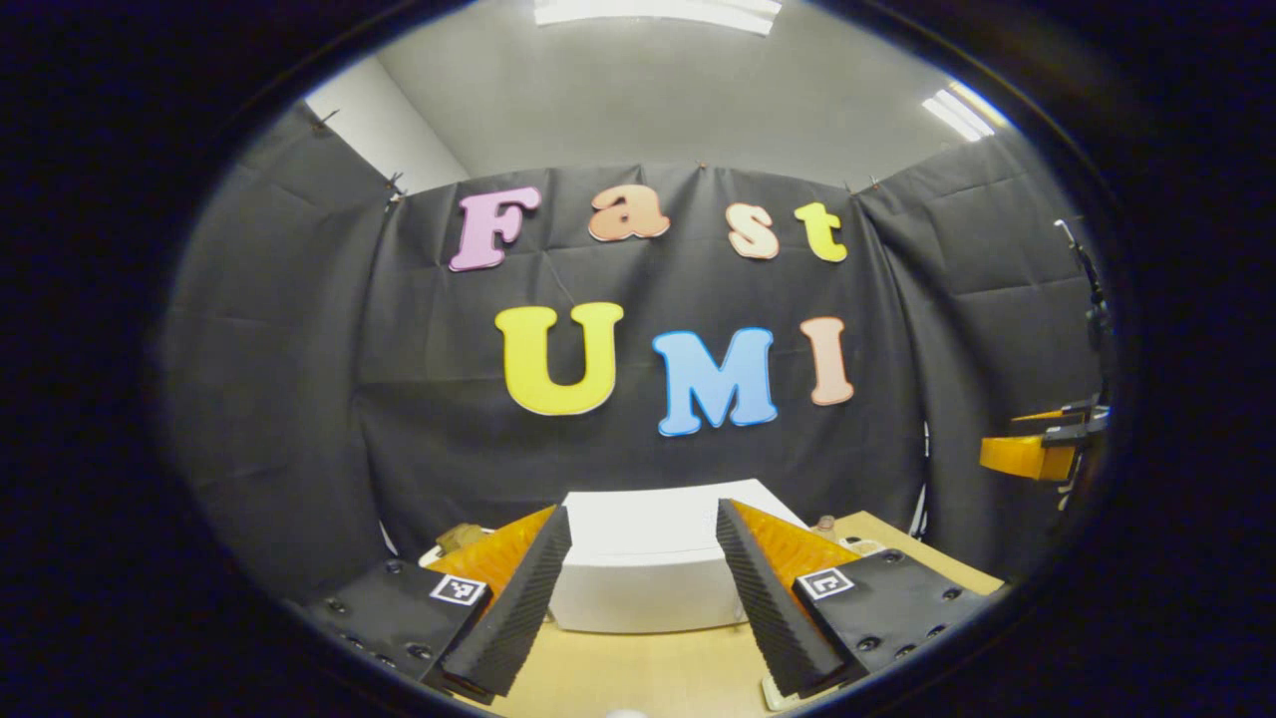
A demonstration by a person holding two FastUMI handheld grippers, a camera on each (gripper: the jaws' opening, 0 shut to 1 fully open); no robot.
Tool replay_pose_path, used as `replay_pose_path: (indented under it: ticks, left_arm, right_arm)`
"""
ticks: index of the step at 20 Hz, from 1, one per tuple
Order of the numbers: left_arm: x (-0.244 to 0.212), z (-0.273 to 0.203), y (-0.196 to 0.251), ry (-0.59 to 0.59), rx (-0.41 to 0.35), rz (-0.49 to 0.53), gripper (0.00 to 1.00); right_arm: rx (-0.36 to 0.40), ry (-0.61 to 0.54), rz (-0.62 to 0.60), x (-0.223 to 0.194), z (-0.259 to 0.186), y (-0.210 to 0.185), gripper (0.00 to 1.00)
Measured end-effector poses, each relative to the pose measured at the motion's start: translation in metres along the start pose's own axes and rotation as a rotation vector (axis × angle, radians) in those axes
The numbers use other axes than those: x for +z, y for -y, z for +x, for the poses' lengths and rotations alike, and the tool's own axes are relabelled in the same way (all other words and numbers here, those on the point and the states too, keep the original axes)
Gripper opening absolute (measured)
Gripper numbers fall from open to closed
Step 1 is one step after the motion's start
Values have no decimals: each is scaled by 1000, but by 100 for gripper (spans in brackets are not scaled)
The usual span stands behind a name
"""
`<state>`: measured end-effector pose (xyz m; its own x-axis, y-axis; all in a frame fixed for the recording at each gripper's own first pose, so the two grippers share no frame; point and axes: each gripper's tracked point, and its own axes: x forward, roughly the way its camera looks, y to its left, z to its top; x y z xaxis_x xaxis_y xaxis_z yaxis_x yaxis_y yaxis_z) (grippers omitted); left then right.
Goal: Open the microwave oven with the left hand, put the food in, and close the microwave oven.
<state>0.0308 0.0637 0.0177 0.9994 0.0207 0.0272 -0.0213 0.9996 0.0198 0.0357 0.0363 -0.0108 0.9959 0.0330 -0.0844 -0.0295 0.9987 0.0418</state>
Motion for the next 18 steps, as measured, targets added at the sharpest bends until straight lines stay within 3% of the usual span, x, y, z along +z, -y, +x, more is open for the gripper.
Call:
replay_pose_path:
  ticks: [12,13,18]
  left_arm:
    - [5,-9,-34,-26,33,-39,100]
    - [5,-9,-34,-27,35,-40,95]
    - [6,-11,-29,-26,31,-45,100]
  right_arm:
    - [-34,45,-2,21,-12,-8,98]
    - [-33,48,-6,23,-12,-9,98]
    - [-23,46,-6,25,-12,-9,98]
